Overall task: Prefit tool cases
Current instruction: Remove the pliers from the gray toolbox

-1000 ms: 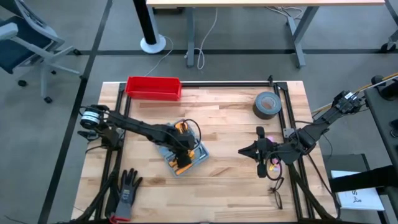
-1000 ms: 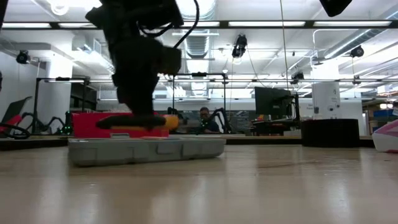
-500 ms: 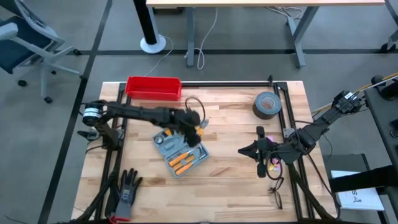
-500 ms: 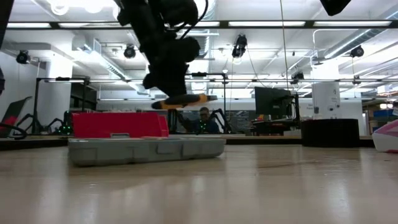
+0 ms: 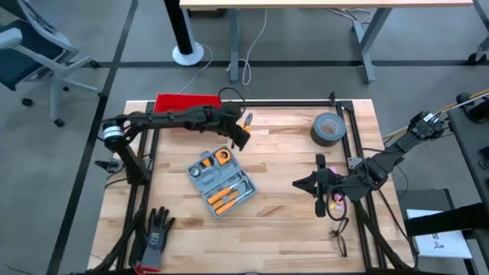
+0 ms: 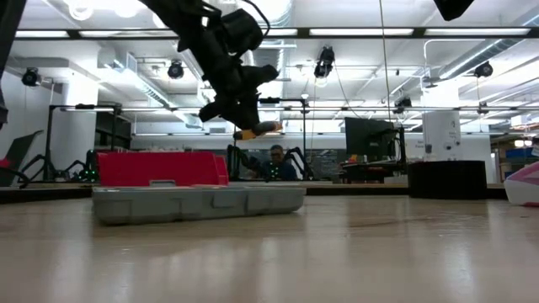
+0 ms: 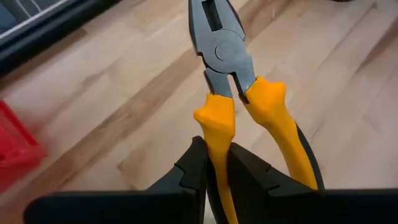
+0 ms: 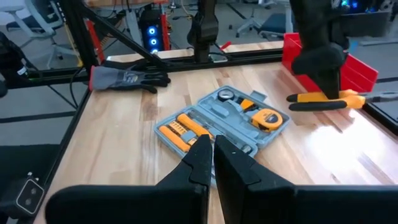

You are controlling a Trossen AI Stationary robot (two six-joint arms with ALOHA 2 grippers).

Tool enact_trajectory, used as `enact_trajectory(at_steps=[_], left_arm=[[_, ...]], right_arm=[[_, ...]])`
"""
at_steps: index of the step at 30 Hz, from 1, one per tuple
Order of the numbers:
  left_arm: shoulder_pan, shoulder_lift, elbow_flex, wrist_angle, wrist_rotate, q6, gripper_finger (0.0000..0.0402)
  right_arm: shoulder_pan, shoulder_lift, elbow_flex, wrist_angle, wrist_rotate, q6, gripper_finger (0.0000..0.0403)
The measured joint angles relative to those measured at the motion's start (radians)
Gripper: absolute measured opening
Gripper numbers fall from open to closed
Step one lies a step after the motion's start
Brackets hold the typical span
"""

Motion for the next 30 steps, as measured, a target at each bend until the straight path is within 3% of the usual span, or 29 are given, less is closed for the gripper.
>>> enact_trajectory(at_steps=[8,23,30], left_arm=[[0.037,0.154,0.141,-0.043,0.05,0.017,0.0043],[0.086,0.493,0.654,-0.329,0.038,0.059,0.0044],[0.1,0.55,0.713,-0.401,0.035,0.038,0.0044]], right_arm=[[0.0,0.0,0.0,0.0,0.0,0.001,0.0],[0.0,0.0,0.0,0.0,0.0,0.012,0.0],[0.0,0.001,0.0,0.001,0.0,0.02,0.0]])
